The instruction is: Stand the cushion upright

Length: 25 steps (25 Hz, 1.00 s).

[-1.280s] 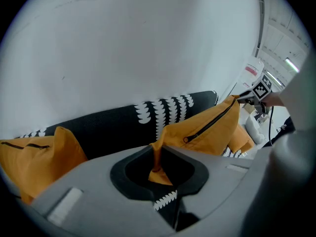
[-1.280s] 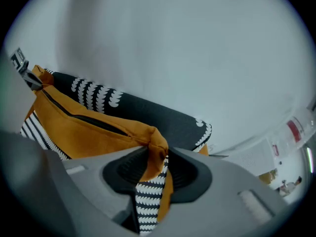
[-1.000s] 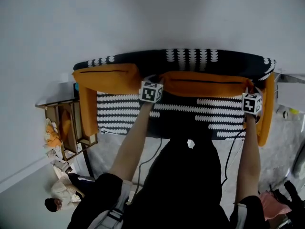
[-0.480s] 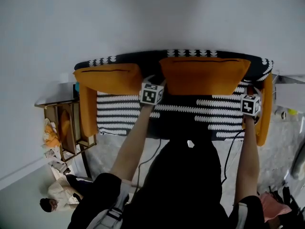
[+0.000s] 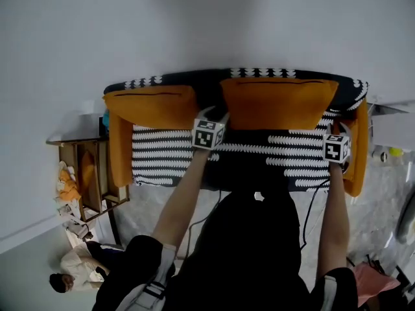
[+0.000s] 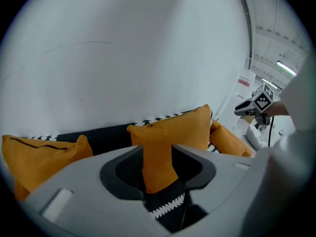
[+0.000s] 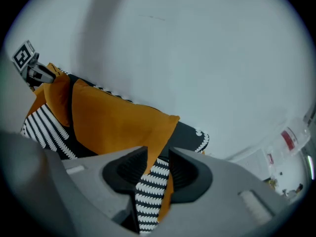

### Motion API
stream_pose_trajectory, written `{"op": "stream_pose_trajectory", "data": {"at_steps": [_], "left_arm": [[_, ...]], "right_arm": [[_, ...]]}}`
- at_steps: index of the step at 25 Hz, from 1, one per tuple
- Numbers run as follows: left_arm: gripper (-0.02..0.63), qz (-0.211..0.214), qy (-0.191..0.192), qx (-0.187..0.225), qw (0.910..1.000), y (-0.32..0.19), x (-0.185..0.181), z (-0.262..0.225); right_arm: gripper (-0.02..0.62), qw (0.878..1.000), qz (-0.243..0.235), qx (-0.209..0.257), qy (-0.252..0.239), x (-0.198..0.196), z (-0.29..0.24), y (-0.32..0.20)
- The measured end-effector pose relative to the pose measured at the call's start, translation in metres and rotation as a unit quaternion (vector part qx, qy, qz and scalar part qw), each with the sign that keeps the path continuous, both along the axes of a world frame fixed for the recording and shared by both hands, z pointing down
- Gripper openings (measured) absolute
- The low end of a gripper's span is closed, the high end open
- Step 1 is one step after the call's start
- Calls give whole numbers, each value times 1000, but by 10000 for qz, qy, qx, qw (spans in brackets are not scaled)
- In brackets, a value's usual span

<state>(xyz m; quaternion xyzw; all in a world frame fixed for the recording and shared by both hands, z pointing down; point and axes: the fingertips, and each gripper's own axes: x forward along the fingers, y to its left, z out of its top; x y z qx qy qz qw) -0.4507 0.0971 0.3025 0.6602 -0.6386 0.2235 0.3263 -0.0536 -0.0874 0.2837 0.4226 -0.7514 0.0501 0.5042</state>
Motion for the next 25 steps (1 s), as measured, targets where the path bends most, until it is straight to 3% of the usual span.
{"op": "stream_pose_trajectory", "data": {"at_steps": [13, 25], "left_arm": [[145, 169, -35, 490, 9987, 55, 27, -43], [76, -239, 9, 620, 9978, 120, 108, -64]], "right_arm": [[127, 9973, -522, 148, -505, -31, -23, 83], [80, 9846, -1503, 113, -885, -13, -48, 159]]}}
